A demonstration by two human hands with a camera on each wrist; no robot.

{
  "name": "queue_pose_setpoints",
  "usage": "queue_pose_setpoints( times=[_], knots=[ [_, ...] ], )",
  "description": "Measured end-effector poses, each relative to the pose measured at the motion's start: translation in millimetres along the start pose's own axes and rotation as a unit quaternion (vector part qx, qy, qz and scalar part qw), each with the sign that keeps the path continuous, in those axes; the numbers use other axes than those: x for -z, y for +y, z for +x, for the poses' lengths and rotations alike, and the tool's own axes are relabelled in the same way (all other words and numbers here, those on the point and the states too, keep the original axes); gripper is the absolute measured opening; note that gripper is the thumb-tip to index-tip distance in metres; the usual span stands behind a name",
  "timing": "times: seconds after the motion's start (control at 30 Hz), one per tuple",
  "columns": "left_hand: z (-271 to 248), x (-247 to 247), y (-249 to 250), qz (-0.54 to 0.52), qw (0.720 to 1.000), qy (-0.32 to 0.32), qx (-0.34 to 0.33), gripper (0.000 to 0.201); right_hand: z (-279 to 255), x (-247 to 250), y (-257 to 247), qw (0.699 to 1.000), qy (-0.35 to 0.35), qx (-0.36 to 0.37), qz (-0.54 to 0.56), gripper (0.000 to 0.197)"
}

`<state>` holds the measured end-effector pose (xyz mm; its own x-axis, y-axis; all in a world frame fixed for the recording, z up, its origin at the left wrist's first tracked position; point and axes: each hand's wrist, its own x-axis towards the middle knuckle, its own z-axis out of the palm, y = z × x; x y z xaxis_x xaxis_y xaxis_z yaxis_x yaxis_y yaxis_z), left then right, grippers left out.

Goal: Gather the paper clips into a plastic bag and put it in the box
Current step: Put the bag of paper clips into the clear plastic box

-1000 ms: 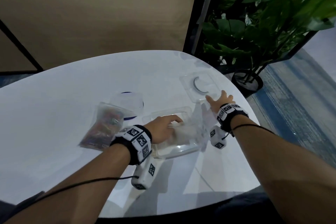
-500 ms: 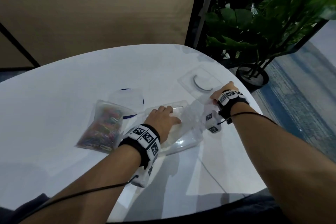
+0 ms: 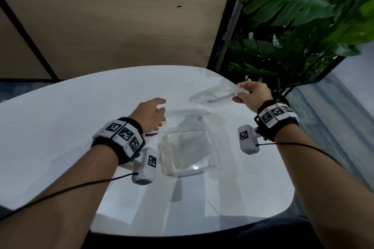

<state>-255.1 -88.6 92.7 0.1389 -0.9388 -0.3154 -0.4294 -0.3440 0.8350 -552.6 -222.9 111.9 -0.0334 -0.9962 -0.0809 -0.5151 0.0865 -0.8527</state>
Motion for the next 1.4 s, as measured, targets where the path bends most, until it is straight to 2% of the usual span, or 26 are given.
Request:
queue_pose_setpoints(
  times=[0.1,0.17,0.3,0.4,0.53,0.67,0.73,0.87,0.93,1.03,1.13,1.2,1.27,1.33,1.4],
  knots=[
    [-17.7,-1.2,5.5,-0.054,0.998,0.002,0.035,0.036,-52.1,-13.7,-28.5,0.984,-0.099,0.012,0.151,0.031],
    [-26.1,-5.9,1.8,-0.064,0.997,-0.015,0.041,0.034,-80.4,-20.3,-41.4,0.971,-0.134,0.023,0.197,0.031],
    [-41.2,-11.6,-8.2,-0.114,0.99,-0.044,0.073,0.038,-106.9,-26.5,-34.4,0.983,-0.136,0.073,0.094,0.011],
    [-52.7,-17.8,-11.1,-0.154,0.983,-0.052,0.082,0.041,-112.1,-31.1,-21.4,0.986,-0.152,0.049,0.041,0.028],
    [-56.3,-34.4,-29.1,-0.097,0.992,-0.044,0.072,0.04,-110.7,-41.1,-11.6,0.983,-0.18,0.018,0.03,0.051],
    [-64.8,-50.6,-46.6,-0.039,0.989,-0.095,0.108,0.064,-102.4,-56.9,5.4,0.971,-0.234,-0.037,-0.001,0.088],
    [-67.8,-61.7,-49.8,-0.002,0.988,-0.107,0.109,0.072,-93.7,-63.8,16.5,0.969,-0.238,-0.056,-0.03,0.097],
    [-56.8,-75.8,-53.9,0.111,0.987,-0.072,0.093,0.072,-81.9,-69.9,33.9,0.953,-0.259,-0.121,-0.104,0.093],
    [-51.4,-75.6,-55.6,0.124,0.987,-0.047,0.094,0.066,-76.8,-71.2,37.8,0.951,-0.251,-0.132,-0.122,0.091],
    [-45.2,-75.5,-56.7,0.072,0.992,-0.013,0.101,0.058,-73.3,-74.3,37.1,0.94,-0.215,-0.076,-0.253,0.075],
    [-43.2,-77.7,-57.7,0.07,0.992,-0.016,0.103,0.084,-74.8,-77.5,30.9,0.914,-0.165,-0.012,-0.371,0.061],
    [-44.7,-79.5,-56.7,0.069,0.993,-0.014,0.098,0.092,-78.1,-81.0,28.0,0.908,-0.142,-0.007,-0.393,0.061],
    [-45.8,-81.1,-55.9,0.066,0.993,-0.012,0.092,0.089,-83.6,-87.2,26.0,0.898,-0.124,-0.011,-0.421,0.062],
    [-45.8,-82.8,-55.9,0.071,0.993,-0.01,0.091,0.087,-86.9,-92.0,22.7,0.901,-0.099,-0.035,-0.422,0.05],
    [-43.3,-83.0,-56.0,0.074,0.993,-0.001,0.093,0.082,-86.1,-91.6,18.8,0.904,-0.105,-0.061,-0.41,0.046]
  ],
)
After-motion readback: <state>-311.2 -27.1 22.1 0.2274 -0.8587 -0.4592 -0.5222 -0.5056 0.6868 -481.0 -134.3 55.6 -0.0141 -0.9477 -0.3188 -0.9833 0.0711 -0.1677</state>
